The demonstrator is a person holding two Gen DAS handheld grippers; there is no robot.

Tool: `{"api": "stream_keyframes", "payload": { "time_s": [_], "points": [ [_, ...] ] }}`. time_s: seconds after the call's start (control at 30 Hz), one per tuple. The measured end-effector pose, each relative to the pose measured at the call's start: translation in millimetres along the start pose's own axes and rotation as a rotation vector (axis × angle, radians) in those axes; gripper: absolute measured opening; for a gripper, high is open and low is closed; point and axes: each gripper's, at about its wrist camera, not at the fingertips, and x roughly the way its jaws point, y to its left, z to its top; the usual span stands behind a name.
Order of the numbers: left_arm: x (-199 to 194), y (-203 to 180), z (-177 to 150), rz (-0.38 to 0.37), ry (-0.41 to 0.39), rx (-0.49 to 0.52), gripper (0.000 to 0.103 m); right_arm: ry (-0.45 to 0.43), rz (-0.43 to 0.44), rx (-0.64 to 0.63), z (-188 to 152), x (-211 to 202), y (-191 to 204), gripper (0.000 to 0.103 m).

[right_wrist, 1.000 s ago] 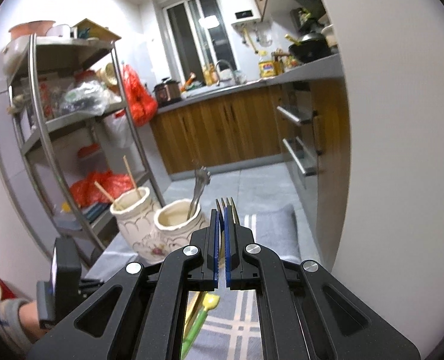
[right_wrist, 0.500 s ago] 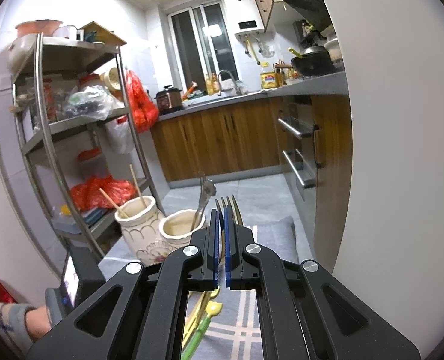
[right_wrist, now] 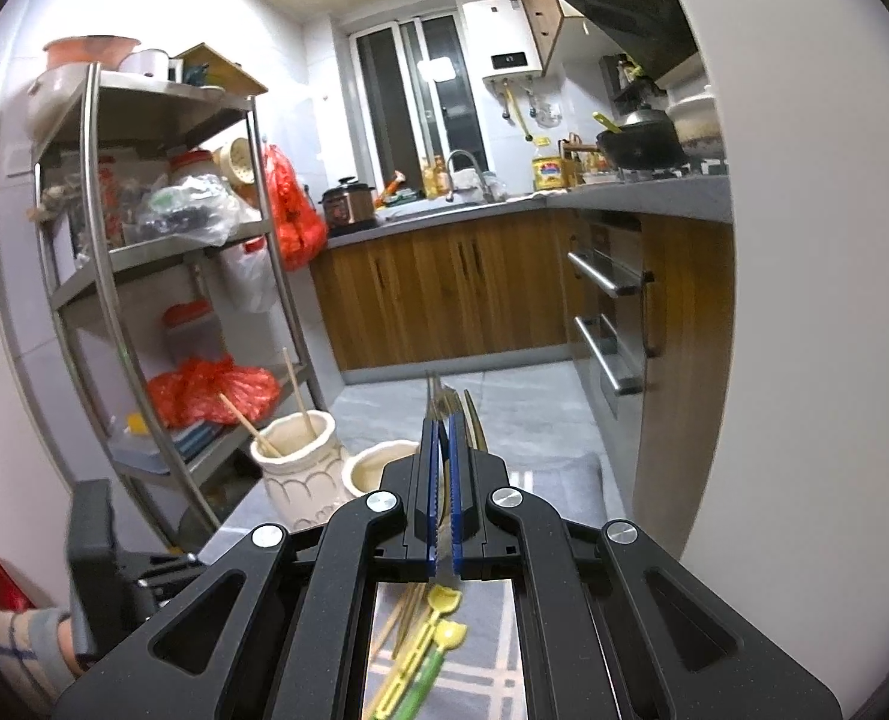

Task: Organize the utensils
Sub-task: 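Carry the chopstick into the tall compartment with left while right carries fork to small one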

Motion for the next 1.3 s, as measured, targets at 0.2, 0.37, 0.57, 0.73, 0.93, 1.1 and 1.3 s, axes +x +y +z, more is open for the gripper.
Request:
{"api": "stream_keyframes", "payload": {
  "time_s": [0.2,0.37,0.57,0.73,0.93,1.1,1.3],
  "points": [
    [-23.4,25.5,39.1,0.024,-0.191,-0.049,0.004,-0.030,0.018,-0.014,19.2,11.7,16.3,0.004],
    [-18.4,61.2,77.4,0.020,-0.313,-0.161,0.004,-0.078,0.025,-0.022,39.9,19.6,25.4,0.004],
    [2.9,93.6,108.8,-0.007,-0.385,-0.297,0.004,-0.142,-0.013,-0.017,63.1,30.8,28.2,0.004],
    [23.5,98.7,118.2,0.015,-0.395,-0.328,0.004,-0.190,-0.068,-0.027,68.7,37.1,26.0,0.004],
    [41.7,78.8,121.0,0.098,-0.413,-0.235,0.004,-0.193,-0.092,-0.011,62.6,51.2,15.3,0.004],
    [52.5,51.9,113.3,0.144,-0.415,-0.087,0.004,-0.166,-0.092,-0.011,52.2,64.9,11.4,0.004],
    [60.7,42.3,101.8,0.172,-0.398,0.005,0.004,-0.121,-0.093,-0.049,41.0,79.0,17.7,0.004]
  ]
}}
